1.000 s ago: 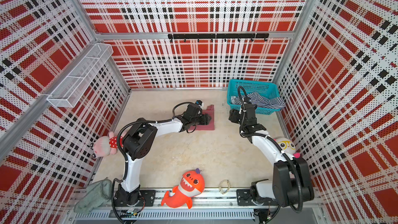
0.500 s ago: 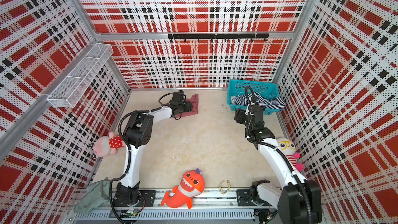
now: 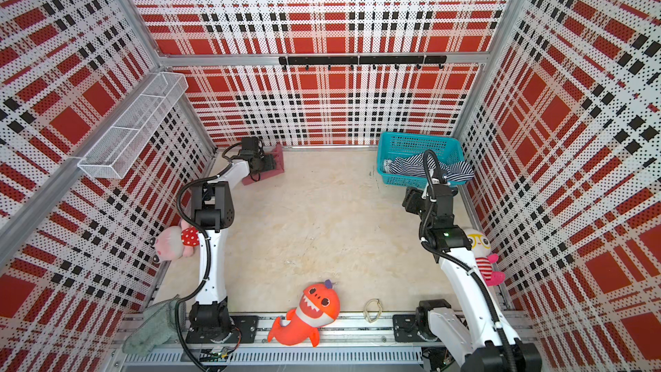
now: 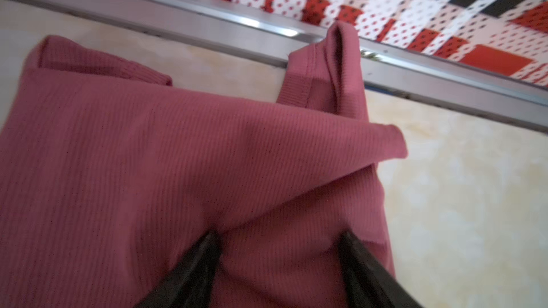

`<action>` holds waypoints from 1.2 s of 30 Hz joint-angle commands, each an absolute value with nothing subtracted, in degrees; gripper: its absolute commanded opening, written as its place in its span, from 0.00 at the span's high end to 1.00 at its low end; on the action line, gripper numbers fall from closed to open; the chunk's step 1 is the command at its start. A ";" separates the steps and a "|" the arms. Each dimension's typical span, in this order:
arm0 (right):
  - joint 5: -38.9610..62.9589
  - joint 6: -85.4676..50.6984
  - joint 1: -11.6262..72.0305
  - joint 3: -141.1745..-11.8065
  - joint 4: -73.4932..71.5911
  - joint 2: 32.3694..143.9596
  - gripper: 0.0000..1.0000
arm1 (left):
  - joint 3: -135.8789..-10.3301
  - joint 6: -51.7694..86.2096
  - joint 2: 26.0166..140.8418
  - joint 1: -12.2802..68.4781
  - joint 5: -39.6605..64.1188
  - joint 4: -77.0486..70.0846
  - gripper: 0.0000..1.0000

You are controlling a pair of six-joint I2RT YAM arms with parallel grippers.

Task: Fold and stack tank tops
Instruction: Move the tank top to the top-left of the table.

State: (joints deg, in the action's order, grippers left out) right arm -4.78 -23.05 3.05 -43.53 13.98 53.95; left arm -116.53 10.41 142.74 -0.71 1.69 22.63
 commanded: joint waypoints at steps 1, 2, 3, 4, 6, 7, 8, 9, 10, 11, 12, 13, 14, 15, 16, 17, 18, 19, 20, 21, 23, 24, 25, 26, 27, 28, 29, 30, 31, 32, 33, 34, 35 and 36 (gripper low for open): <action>-4.16 -21.93 1.68 -43.72 14.79 54.21 0.32 | -110.49 4.92 141.03 -2.96 -3.18 33.31 0.30; -3.90 -21.92 1.58 -43.97 14.54 54.98 0.32 | -109.78 4.04 140.61 -3.66 -3.37 33.31 0.29; -3.53 -21.80 1.50 -44.51 14.38 55.97 0.32 | -109.11 3.19 140.20 -4.47 -3.66 33.56 0.29; -3.16 -21.83 1.49 -45.17 14.41 57.09 0.32 | -108.40 2.34 139.74 -5.05 -4.22 33.66 0.28; -2.49 -21.90 1.49 -46.16 14.23 58.77 0.33 | -107.44 0.17 139.19 -6.07 -5.27 34.15 0.23; -2.29 -21.97 1.52 -46.68 14.16 59.50 0.33 | -107.11 -0.78 139.05 -6.55 -5.70 34.48 0.22; -2.20 -21.98 1.49 -47.03 14.07 59.87 0.33 | -106.97 -1.46 139.02 -6.94 -6.28 34.83 0.22; -2.20 -22.07 1.48 -47.47 14.02 60.18 0.33 | -106.81 -2.00 138.91 -7.43 -6.74 35.06 0.21; -2.20 -22.04 1.42 -47.96 14.13 60.57 0.33 | -106.70 -2.41 138.72 -7.87 -7.04 35.14 0.21; -2.26 -21.98 1.41 -48.51 14.29 60.71 0.33 | -106.62 -3.04 138.50 -8.12 -7.01 35.27 0.20; -2.28 -21.89 1.41 -49.35 14.69 60.93 0.33 | -106.49 -4.34 138.07 -8.26 -6.96 35.71 0.20; -2.36 -21.70 1.41 -50.16 15.13 61.12 0.33 | -105.91 -5.50 137.41 -8.18 -7.57 35.86 0.16; -2.42 -21.48 1.41 -50.92 15.73 61.30 0.32 | -105.25 -6.36 136.76 -8.17 -8.16 36.18 0.15; -2.70 -21.26 1.41 -51.74 16.20 61.43 0.32 | -104.31 -7.21 135.92 -8.20 -8.30 36.38 0.12; -2.85 -21.00 1.41 -52.70 16.61 61.72 0.32 | -103.10 -8.10 135.16 -8.26 -8.32 36.39 0.10; -2.92 -20.77 1.41 -53.62 17.05 62.08 0.32 | -102.13 -8.86 134.49 -8.20 -8.47 36.55 0.08; -3.07 -20.58 1.41 -54.83 17.56 62.70 0.32 | -101.08 -9.45 133.83 -8.28 -9.19 36.94 0.07; -2.94 -20.33 1.33 -56.14 18.02 63.44 0.32 | -99.84 -10.16 133.00 -8.24 -9.40 37.00 0.06; -2.75 -20.05 1.32 -57.13 18.30 64.06 0.32 | -99.12 -10.77 132.37 -8.29 -9.75 37.00 0.06; -2.58 -19.87 1.32 -58.66 18.53 64.96 0.32 | -98.91 -10.90 131.81 -8.26 -10.60 37.00 0.02; -1.80 -19.48 1.32 -61.27 18.98 66.88 0.32 | -99.32 -10.16 130.77 -8.35 -11.49 37.00 0.01; -1.51 -19.29 1.32 -62.53 19.07 67.97 0.32 | -99.40 -9.88 129.79 -8.32 -11.70 36.77 0.02; -1.56 -19.01 1.32 -63.64 19.03 69.01 0.32 | -99.50 -9.29 128.52 -8.09 -12.33 36.42 0.02; -1.77 -18.62 1.20 -64.52 18.88 70.04 0.32 | -99.78 -8.89 127.36 -7.89 -12.65 36.31 0.02; -2.21 -18.10 1.01 -65.66 18.74 71.54 0.31 | -99.99 -8.72 125.76 -7.54 -12.74 36.07 0.02; -2.68 -17.73 0.61 -66.83 19.00 73.25 0.31 | -100.39 -8.26 124.26 -7.02 -13.12 35.79 0.02; -2.83 -17.50 0.01 -68.59 19.75 75.80 0.30 | -100.96 -7.47 122.55 -6.55 -13.33 35.69 0.02; -2.90 -17.36 -0.74 -70.61 20.78 78.63 0.29 | -101.52 -6.63 120.76 -5.83 -13.05 35.61 0.02; -3.32 -17.26 -1.47 -72.48 21.72 81.29 0.28 | -101.88 -5.68 119.21 -5.32 -12.95 35.36 0.02; -4.38 -17.21 -2.19 -74.62 22.89 84.48 0.28 | -101.80 -4.94 117.29 -4.37 -12.75 34.97 0.02; -5.38 -17.09 -2.89 -77.54 24.36 87.76 0.27 | -101.10 -4.37 115.41 -3.25 -12.84 34.14 0.02; -6.50 -16.89 -3.40 -79.94 25.43 90.60 0.26 | -100.19 -3.42 113.74 -2.35 -12.75 33.34 0.02; -7.65 -16.72 -4.05 -82.88 26.91 93.86 0.26 | -98.64 -2.50 111.90 -1.36 -11.66 32.29 0.02; -8.72 -16.66 -4.73 -85.88 28.44 97.02 0.23 | -95.94 -1.08 109.83 -0.36 -11.03 30.88 0.02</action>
